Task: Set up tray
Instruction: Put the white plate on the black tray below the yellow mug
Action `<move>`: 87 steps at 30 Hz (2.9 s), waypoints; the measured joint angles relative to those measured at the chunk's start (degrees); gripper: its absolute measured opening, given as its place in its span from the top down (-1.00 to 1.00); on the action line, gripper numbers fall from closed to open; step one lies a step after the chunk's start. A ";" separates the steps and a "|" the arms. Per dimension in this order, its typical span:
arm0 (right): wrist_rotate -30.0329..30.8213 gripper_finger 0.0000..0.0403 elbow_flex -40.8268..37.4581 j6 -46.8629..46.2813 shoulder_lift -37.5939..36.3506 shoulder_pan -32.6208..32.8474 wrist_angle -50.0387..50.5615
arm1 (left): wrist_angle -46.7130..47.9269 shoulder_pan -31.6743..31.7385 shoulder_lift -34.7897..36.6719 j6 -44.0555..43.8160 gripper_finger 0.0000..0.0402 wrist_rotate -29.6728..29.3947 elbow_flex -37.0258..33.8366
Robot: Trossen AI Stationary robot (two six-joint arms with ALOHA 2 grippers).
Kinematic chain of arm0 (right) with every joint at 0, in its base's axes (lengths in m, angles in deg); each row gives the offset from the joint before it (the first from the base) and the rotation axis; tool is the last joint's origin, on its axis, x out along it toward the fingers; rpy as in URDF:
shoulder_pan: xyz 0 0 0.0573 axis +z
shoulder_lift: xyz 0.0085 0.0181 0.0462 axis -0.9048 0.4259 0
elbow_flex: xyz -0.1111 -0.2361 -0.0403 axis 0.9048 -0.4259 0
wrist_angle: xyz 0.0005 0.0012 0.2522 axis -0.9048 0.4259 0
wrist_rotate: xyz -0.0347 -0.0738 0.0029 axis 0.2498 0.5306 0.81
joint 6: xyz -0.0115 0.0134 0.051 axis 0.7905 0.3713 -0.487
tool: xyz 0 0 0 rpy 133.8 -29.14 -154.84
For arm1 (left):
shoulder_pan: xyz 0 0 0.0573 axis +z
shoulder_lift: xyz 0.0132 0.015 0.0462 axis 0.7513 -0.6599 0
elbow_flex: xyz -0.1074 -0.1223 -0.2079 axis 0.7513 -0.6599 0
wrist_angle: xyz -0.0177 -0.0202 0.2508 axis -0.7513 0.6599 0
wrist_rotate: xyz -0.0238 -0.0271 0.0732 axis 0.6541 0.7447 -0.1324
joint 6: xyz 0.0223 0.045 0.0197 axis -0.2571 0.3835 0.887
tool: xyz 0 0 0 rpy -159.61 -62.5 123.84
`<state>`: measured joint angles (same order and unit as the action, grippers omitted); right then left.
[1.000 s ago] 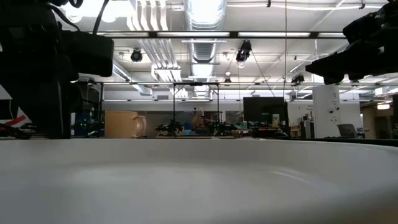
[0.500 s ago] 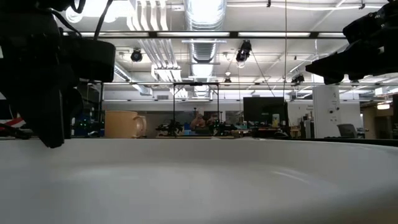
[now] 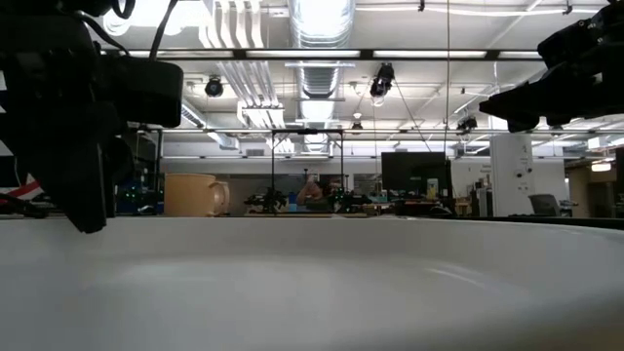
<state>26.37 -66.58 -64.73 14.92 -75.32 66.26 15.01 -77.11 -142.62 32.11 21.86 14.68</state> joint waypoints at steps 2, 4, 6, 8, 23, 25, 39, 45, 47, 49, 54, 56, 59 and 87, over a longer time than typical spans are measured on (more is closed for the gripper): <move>0.00 0.34 0.00 0.01 0.00 0.00 0.00 | 0.00 0.00 0.00 0.06 0.30 0.00 -0.02; 0.00 0.33 0.00 0.00 0.01 -0.01 0.00 | -0.02 0.10 0.00 0.22 0.31 0.00 -0.02; 0.00 0.32 0.00 0.00 0.00 -0.01 0.00 | 0.00 0.17 0.00 0.48 0.33 0.00 -0.05; 0.00 0.32 0.00 0.00 0.00 -0.02 0.00 | -0.03 0.22 0.00 0.49 0.36 0.00 -0.07; 0.00 0.34 0.00 0.00 0.00 -0.01 0.00 | -2.86 0.74 0.00 2.85 0.83 -0.06 -2.31; 0.00 0.33 0.00 0.02 0.00 -0.02 0.00 | -2.86 0.80 0.00 3.22 0.93 -0.19 -2.12; 0.00 0.38 0.00 0.00 0.01 -0.02 0.00 | -6.88 0.88 0.09 7.00 0.98 -0.94 -2.14; 0.00 0.34 0.01 0.02 0.01 -0.01 0.00 | -7.20 0.92 1.27 7.22 0.99 -2.68 -1.17; 0.00 0.33 0.01 0.00 0.00 -0.01 0.00 | -7.40 0.92 2.16 7.20 0.99 -3.41 -1.16; 0.00 0.33 0.02 0.02 0.00 0.00 0.00 | -7.11 0.92 3.55 7.13 0.99 -4.11 -1.16; 0.00 0.36 0.02 0.01 0.00 -0.02 0.00 | -5.07 0.81 8.22 6.02 1.00 -5.59 -1.14; 0.00 0.37 0.02 0.00 0.02 -0.01 0.00 | -3.98 0.70 10.54 5.87 1.00 -6.40 -1.14; 0.00 0.39 0.02 0.00 0.00 -0.01 0.00 | -0.68 0.52 14.14 5.88 1.00 -6.86 -1.14; 0.00 0.37 0.02 0.00 0.02 -0.02 0.00 | 18.70 12.70 23.88 10.94 1.00 -18.25 -1.78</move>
<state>26.37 -66.56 -64.73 14.94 -75.34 66.26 33.71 -64.41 -118.74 43.05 3.60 12.90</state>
